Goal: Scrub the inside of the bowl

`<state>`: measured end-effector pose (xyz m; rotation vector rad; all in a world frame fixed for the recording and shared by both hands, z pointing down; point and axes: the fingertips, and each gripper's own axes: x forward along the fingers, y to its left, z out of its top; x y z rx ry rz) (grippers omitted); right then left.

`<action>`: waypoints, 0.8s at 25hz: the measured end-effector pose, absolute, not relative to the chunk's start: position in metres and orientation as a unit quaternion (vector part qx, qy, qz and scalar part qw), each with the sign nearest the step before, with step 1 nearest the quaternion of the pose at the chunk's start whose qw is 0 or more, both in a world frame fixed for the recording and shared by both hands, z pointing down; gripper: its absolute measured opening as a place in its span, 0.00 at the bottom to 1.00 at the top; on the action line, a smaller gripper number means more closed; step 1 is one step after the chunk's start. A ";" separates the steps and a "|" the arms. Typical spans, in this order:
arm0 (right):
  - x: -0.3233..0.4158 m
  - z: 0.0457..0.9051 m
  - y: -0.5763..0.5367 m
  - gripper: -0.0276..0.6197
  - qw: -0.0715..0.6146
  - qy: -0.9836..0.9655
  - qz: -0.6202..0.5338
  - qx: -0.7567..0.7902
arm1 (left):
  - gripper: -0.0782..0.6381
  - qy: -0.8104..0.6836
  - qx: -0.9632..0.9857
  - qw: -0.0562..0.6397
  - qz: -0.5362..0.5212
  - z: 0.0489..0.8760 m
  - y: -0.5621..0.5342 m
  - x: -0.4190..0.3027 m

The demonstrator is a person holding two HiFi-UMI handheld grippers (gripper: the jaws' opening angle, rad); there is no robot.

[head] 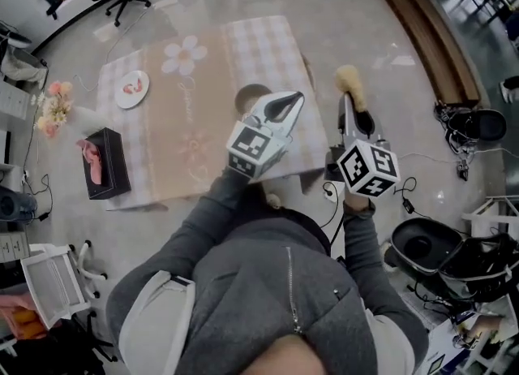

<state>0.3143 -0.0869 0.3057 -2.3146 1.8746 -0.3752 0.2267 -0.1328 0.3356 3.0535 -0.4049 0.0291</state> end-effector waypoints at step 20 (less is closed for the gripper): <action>0.303 0.386 -0.037 0.12 0.053 0.556 -0.181 -0.809 | 0.12 -0.146 0.985 0.089 0.005 0.374 -0.090 0.250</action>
